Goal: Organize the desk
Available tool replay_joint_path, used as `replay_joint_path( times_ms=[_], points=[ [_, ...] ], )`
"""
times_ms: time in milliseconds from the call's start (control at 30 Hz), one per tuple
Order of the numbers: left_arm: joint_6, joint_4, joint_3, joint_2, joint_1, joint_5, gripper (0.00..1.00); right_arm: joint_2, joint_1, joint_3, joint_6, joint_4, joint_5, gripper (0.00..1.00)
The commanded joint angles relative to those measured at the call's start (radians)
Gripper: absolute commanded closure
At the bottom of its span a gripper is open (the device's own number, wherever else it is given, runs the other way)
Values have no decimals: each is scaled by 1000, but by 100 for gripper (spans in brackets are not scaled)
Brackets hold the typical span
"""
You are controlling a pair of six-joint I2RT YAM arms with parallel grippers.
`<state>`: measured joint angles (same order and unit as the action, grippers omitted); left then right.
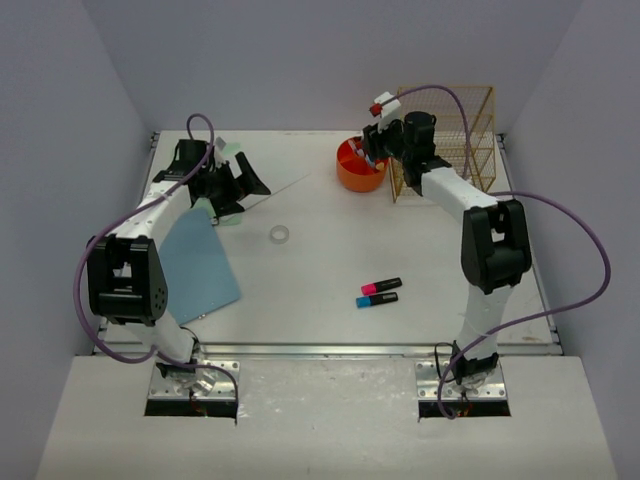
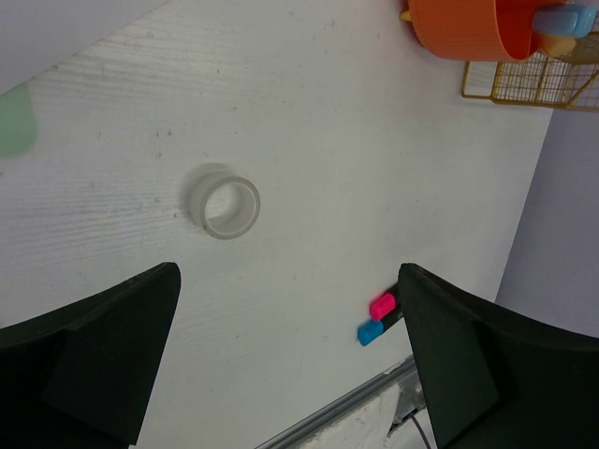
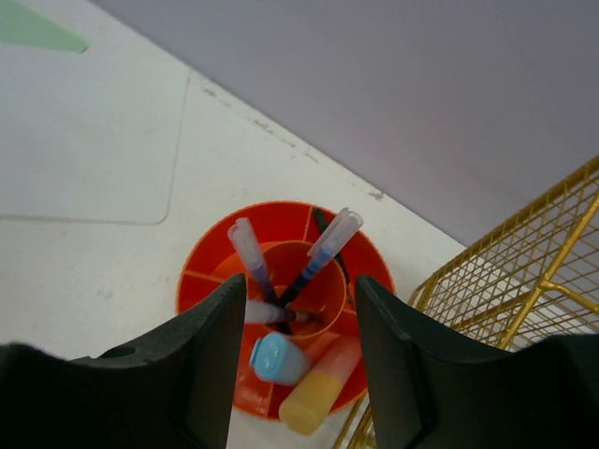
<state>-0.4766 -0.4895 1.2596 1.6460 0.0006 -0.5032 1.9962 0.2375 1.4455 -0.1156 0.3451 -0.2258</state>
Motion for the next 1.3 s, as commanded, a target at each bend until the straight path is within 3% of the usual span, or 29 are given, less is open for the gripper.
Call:
replay_joint_path(
  times_ms=[0,100,200,267,433,567,733,1267],
  points=[
    [13,50,-2,-59,-2,0,0,-239,-3,10,-170,-214,-283,53],
    [31,56,-2,-71,-2,11,0,-310,21,32,-401,-567,-397,60],
    [45,64,-8,-85,-2,30,0,-352,103,36,-662,-924,-352,62],
    [50,69,-9,-97,-2,43,0,-381,175,-40,-755,-1017,-249,60],
    [67,60,17,-118,-2,89,0,-407,324,-255,-788,-1038,-29,54],
    [78,55,12,-137,-2,102,0,-314,418,-292,-717,-1064,160,45],
    [87,45,-6,-140,-1,103,0,-240,437,-267,-673,-1091,220,29],
    [75,57,-34,-132,-1,92,0,-262,622,-313,-622,-1134,210,39]
  ],
)
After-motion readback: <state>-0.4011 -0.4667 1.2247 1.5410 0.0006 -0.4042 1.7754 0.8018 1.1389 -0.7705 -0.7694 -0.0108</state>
